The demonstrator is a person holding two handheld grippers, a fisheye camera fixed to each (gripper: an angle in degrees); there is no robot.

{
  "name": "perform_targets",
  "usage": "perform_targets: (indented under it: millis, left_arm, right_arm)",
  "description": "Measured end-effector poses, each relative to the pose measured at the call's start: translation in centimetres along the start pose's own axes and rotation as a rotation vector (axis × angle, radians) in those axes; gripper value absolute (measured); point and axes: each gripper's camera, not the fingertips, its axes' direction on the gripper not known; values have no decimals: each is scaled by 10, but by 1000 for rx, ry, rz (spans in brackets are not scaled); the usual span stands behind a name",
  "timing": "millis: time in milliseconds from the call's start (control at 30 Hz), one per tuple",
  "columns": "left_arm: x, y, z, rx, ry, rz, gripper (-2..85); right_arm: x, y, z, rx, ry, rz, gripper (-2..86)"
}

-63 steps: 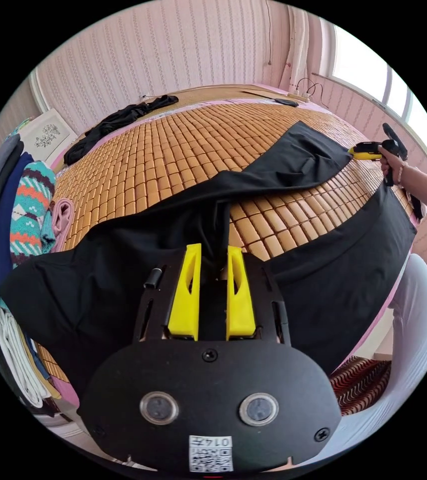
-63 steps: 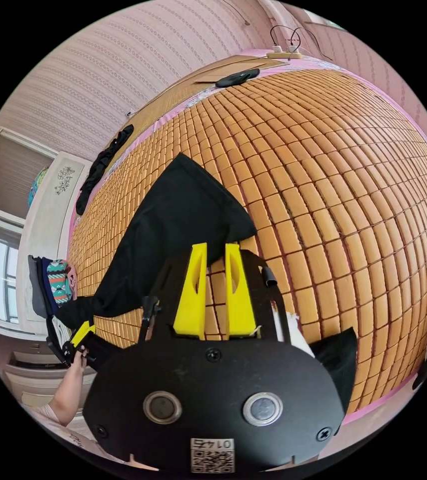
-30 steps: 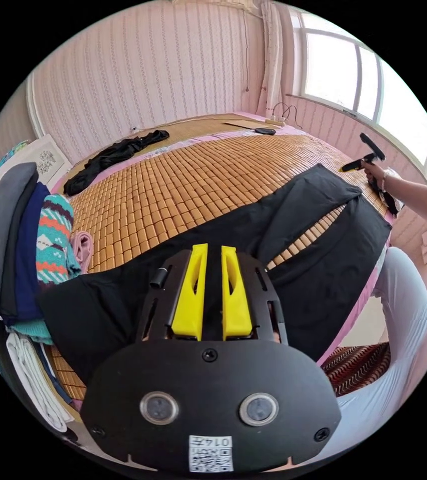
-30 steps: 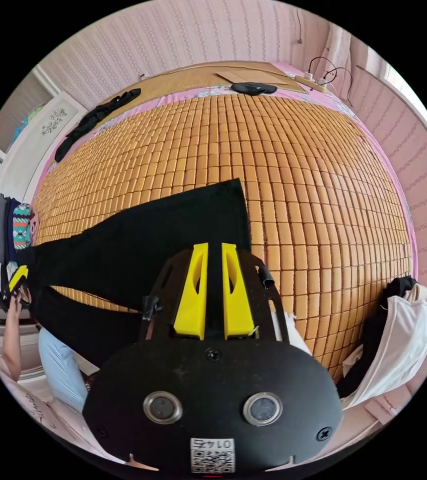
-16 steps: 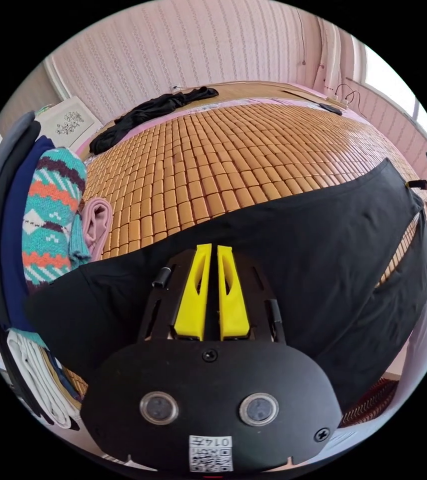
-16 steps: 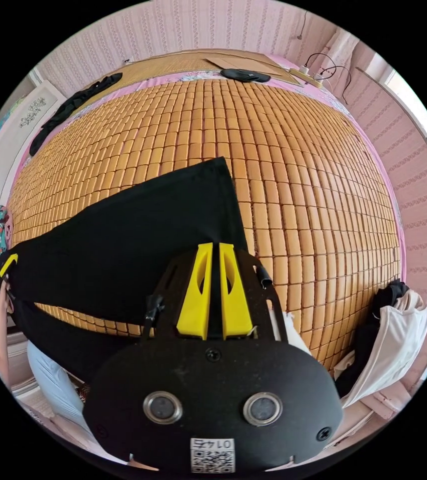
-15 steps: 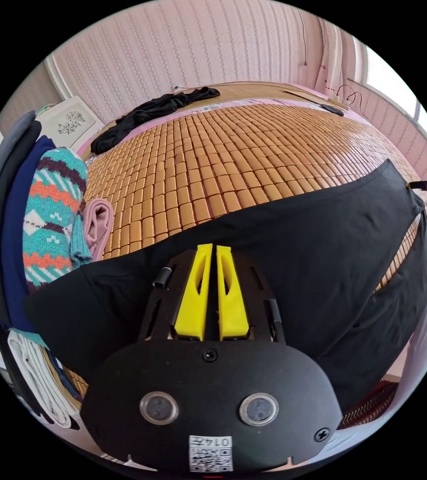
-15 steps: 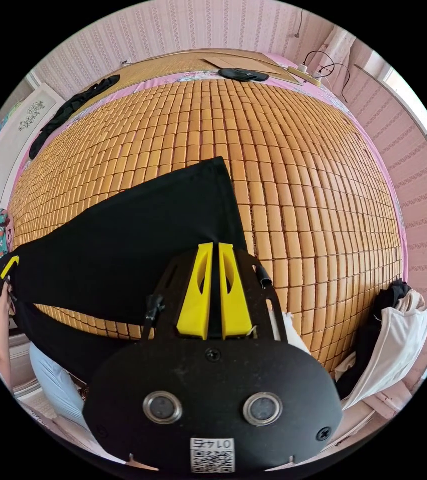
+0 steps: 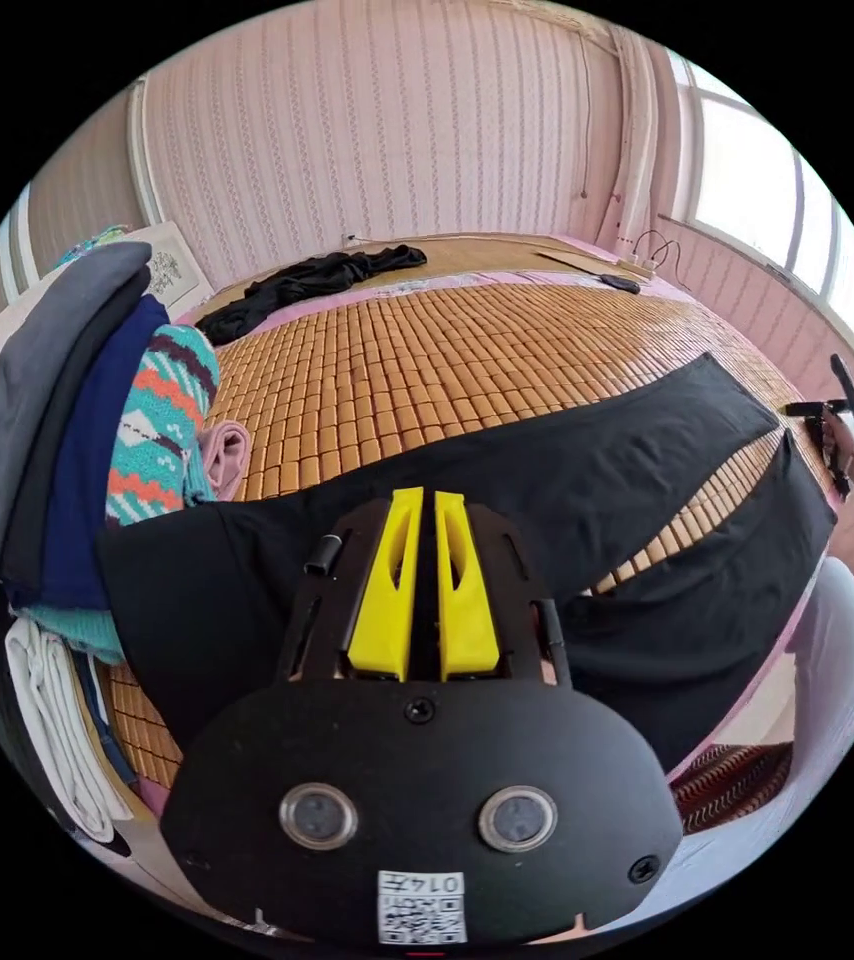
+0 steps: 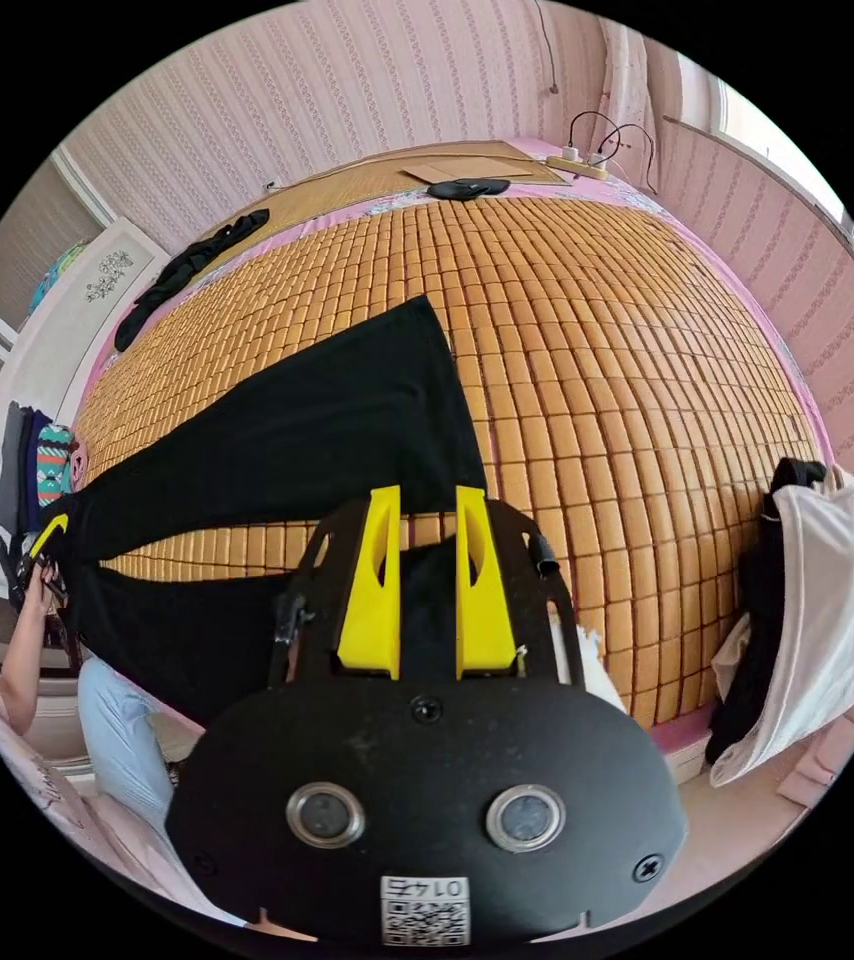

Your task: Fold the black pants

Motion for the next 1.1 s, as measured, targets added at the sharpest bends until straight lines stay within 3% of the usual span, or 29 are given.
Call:
perform_targets:
  millis: [233, 467, 567, 933, 1100]
  left_arm:
    - [87, 53, -23, -78, 160, 196, 20]
    - [170, 36, 16, -80, 308, 310, 55]
    - [196, 23, 35, -65, 316, 383, 52]
    - [292, -30, 60, 35, 496, 669, 62]
    - [353, -52, 90, -1, 529, 774, 94]
  right_arm:
    - [31, 81, -29, -48, 75, 28, 94]
    - [54, 94, -14, -91, 20, 84, 74]
    - [55, 105, -25, -60, 51, 45, 19]
    - [82, 176, -129, 190, -196, 6, 3]
    - [92, 202, -162, 257, -264, -1, 2]
